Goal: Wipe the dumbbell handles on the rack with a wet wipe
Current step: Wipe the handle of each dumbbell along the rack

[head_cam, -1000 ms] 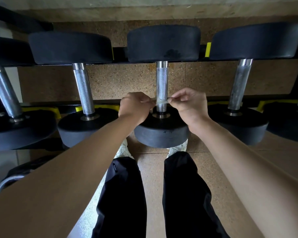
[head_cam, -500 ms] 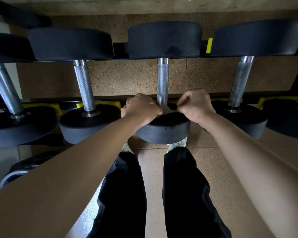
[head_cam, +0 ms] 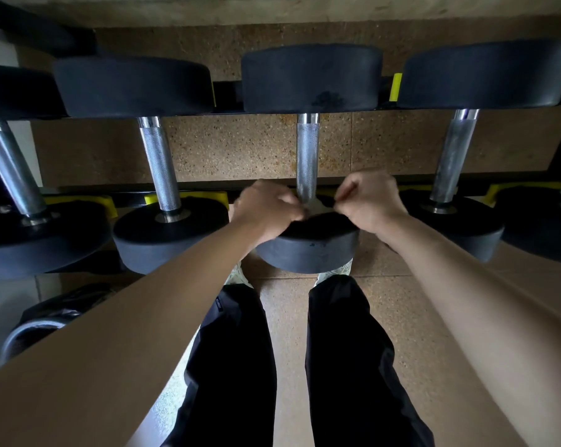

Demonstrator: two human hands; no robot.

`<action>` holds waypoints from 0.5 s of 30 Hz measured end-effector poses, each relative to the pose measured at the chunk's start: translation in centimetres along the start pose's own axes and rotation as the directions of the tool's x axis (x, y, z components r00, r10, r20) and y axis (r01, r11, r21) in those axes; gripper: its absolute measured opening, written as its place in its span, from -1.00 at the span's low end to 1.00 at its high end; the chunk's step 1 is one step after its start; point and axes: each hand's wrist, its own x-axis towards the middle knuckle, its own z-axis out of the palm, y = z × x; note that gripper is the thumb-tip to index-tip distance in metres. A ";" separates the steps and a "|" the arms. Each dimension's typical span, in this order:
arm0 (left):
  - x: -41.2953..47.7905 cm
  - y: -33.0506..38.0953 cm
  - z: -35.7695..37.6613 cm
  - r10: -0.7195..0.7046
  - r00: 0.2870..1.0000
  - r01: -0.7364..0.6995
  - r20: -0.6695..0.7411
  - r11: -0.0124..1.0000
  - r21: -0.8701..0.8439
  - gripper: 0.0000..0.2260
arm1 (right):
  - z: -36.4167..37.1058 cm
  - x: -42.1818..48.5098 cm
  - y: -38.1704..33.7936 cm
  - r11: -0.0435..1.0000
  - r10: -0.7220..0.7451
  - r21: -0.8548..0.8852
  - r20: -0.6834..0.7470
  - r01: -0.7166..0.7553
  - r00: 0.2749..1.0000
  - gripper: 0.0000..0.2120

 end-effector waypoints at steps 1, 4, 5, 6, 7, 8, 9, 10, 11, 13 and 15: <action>-0.2 -0.1 0.1 0.096 0.995 -0.097 0.012 0.995 0.002 -0.89 | -0.4 0.1 0.5 1.000 0.021 0.010 -0.013 -0.021 1.000 -0.82; -0.3 -0.5 0.1 0.260 0.965 -0.263 -0.034 0.955 -0.138 -0.85 | -0.9 -0.5 0.8 0.990 -0.048 0.133 0.030 0.043 0.998 -0.77; -0.2 -0.6 0.0 0.249 0.967 -0.253 -0.044 0.944 -0.212 -0.88 | -1.0 -0.8 0.6 0.978 -0.103 0.191 0.070 0.088 0.992 -0.74; -0.3 -0.4 -0.3 0.236 0.971 -0.239 -0.042 0.934 -0.266 -0.91 | -1.2 -1.3 0.3 0.961 -0.159 0.247 0.112 0.128 0.981 -0.69; -0.4 -0.2 -0.5 0.231 0.972 -0.232 -0.041 0.926 -0.298 -0.92 | -1.3 -1.8 0.0 0.941 -0.210 0.298 0.146 0.159 0.967 -0.64; -0.5 0.0 -0.7 0.226 0.973 -0.227 -0.041 0.918 -0.325 -0.92 | -1.3 -2.3 -0.2 0.920 -0.251 0.347 0.165 0.182 0.954 -0.59; -0.6 0.3 -0.9 0.219 0.975 -0.220 -0.043 0.911 -0.348 -0.92 | -1.3 -2.6 -0.4 0.898 -0.280 0.394 0.165 0.197 0.946 -0.56; -0.8 0.7 -1.0 0.200 0.979 -0.201 -0.042 0.906 -0.373 -0.92 | -1.2 -2.8 -0.6 0.879 -0.299 0.427 0.148 0.212 0.943 -0.54; -1.0 1.0 -1.1 0.176 0.984 -0.175 -0.033 0.903 -0.393 -0.92 | -1.1 -2.9 -0.7 0.865 -0.313 0.444 0.117 0.233 0.942 -0.55; -1.2 1.8 -1.4 0.101 0.995 -0.085 0.015 0.903 -0.421 -0.90 | -1.1 -3.0 -0.9 0.850 -0.328 0.451 0.048 0.273 0.943 -0.60; -1.0 2.2 -1.8 0.028 0.996 0.014 0.084 0.890 -0.457 -0.89 | -1.4 -3.0 -0.9 0.847 -0.333 0.441 0.007 0.296 0.943 -0.64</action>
